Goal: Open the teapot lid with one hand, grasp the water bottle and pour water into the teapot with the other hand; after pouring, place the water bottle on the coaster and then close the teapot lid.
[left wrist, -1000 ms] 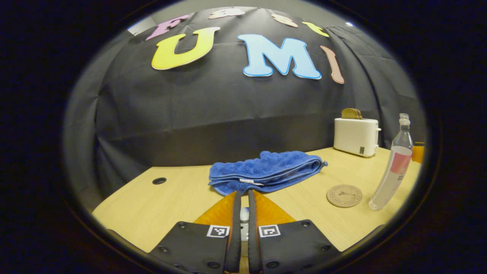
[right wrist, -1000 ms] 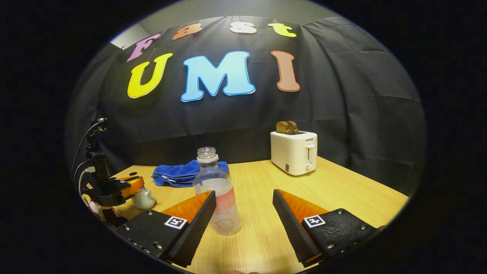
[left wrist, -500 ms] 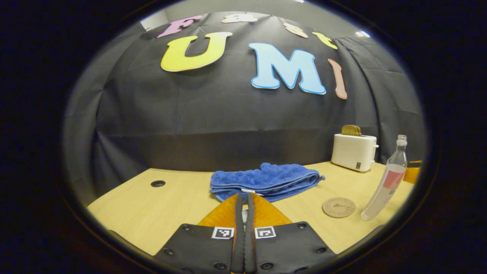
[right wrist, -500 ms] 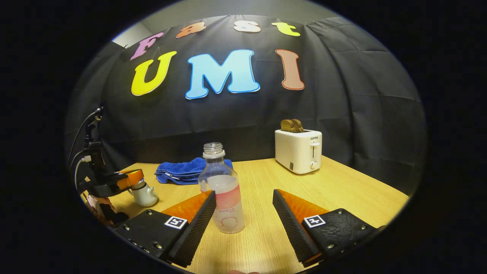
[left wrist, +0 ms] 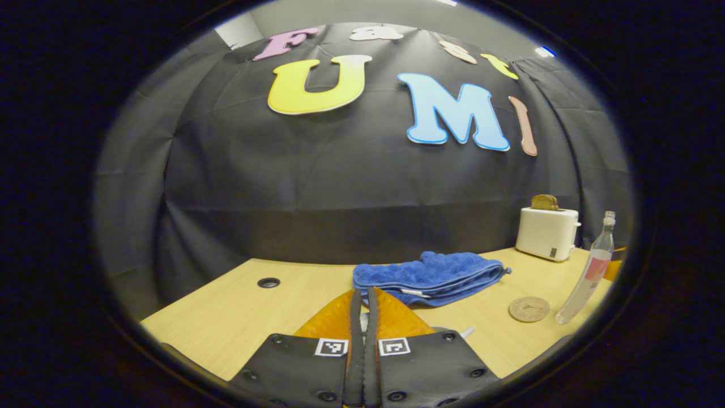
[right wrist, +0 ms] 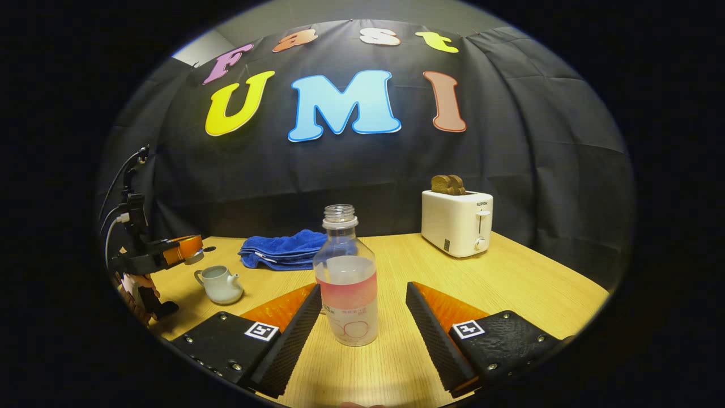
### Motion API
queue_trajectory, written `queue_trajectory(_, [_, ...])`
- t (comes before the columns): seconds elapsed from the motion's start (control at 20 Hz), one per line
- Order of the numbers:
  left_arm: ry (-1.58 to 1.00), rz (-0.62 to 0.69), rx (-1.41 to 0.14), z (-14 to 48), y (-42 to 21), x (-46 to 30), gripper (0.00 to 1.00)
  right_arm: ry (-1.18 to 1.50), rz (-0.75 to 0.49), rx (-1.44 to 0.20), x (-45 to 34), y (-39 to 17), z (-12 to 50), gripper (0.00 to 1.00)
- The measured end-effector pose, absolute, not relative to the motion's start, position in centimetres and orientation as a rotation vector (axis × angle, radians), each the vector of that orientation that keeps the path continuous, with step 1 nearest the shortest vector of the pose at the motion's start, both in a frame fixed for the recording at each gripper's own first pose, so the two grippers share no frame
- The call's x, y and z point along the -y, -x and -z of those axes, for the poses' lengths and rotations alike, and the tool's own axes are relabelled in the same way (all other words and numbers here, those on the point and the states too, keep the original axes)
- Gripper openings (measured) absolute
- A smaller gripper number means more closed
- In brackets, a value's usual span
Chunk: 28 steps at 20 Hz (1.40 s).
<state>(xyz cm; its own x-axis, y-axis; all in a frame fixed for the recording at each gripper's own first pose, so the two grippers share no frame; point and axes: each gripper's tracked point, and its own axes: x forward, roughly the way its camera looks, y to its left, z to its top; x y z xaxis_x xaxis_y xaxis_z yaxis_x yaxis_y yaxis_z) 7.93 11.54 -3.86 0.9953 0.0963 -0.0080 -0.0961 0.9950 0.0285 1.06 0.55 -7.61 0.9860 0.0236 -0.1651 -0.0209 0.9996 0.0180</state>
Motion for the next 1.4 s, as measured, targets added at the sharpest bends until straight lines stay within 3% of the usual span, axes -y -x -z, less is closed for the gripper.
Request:
queue_trajectory(0.35, [-0.044, -0.189, -0.042, 5.4, -7.6, -18.6, 0.05, 0.038, -0.039, -0.204, -1.3, -2.9, 9.1, 0.96])
queue_trajectory(0.75, [-0.034, -0.211, -0.068, 6.4, -7.6, -21.2, 0.05, 0.114, -0.008, -0.230, -1.4, -4.8, 10.5, 0.96])
queue_trajectory(0.9, [-0.023, -0.209, -0.073, 6.7, -7.6, -21.2, 0.05, 0.130, -0.002, -0.244, -1.4, -5.2, 10.8, 0.84])
queue_trajectory(1.4, [-0.010, -0.203, -0.096, 7.1, -7.6, -21.3, 0.06, 0.335, 0.012, -0.185, -3.2, -7.0, 8.2, 0.80])
